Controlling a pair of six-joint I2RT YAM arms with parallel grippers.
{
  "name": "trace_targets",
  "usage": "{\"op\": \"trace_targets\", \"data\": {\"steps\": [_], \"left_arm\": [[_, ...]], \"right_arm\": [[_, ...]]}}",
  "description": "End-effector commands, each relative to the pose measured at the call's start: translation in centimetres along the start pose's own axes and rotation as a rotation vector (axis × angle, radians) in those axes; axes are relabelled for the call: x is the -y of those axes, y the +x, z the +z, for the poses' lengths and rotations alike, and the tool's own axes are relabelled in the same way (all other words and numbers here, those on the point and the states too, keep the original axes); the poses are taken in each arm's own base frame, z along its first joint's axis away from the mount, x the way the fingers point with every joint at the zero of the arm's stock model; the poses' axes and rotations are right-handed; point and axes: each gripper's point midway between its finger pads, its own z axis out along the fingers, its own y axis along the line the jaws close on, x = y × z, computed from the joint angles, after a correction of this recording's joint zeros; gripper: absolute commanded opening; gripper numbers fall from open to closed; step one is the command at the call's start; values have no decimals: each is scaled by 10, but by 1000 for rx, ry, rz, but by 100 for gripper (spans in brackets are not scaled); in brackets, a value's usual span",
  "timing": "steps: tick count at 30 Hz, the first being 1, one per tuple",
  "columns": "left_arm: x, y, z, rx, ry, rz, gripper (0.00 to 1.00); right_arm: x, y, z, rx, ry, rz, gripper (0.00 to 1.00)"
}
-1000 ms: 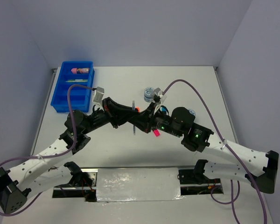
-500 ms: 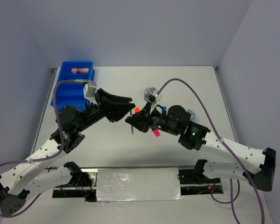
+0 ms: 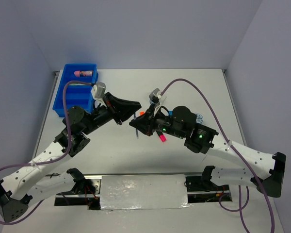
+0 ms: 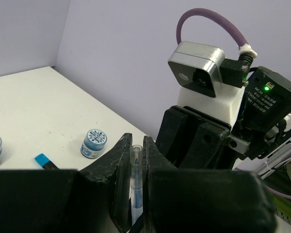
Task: Sort the stationery into containers
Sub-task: Close the pen cap on the pen.
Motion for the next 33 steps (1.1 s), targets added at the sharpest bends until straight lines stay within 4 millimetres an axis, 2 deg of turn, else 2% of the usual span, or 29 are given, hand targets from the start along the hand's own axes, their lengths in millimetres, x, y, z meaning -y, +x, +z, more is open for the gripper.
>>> {"op": "trace_targets", "data": {"steps": [1,2,4,5,7,8,10,11,18,21,22,25,28,30,33], "left_arm": [[2,-3,-1,16,4,12,0],[-1,2,-2,6,-3,4,0],[-5,10,-4,-7,-13,-10,0],[-11,19,-6,-25,-28,-16,0],[-15,28,-8,-41,-37,-30,0],[-21,39,-10,-61,-46,-40,0],[-22,49,-11,-74,-44,-57,0],[-26,60,-14,-93,-51,-66,0],[-27,111,-24,-182,-72,-95,0],[-25,119,-27,-190,-65,-110,0],[-26,125,-29,-202,-66,-117,0],[-25,138,-31,-223,-63,-130,0],[-24,149,-33,-246,-57,-141,0],[-22,150,-32,-247,-48,-145,0],[-25,143,-32,-237,-78,-127,0]], "right_arm": [[-12,-38,-1,81,-21,-55,0],[-13,-50,-2,105,-16,-66,0],[-11,-61,0,120,-5,-89,0],[-17,-77,-1,151,-18,-99,0],[-13,-87,2,154,-3,-109,0],[-18,-103,0,186,-11,-115,0],[-20,-117,1,216,-13,-122,0],[-22,-133,-2,250,-14,-127,0],[-25,-192,-14,366,-12,-136,0],[-25,-206,-13,385,-13,-140,0],[-30,-219,-18,409,-24,-146,0],[-33,-233,-18,425,-28,-144,0],[-35,-238,-19,434,-36,-136,0],[-34,-238,-19,440,-33,-128,0],[-32,-224,-17,417,-47,-139,0]]}}
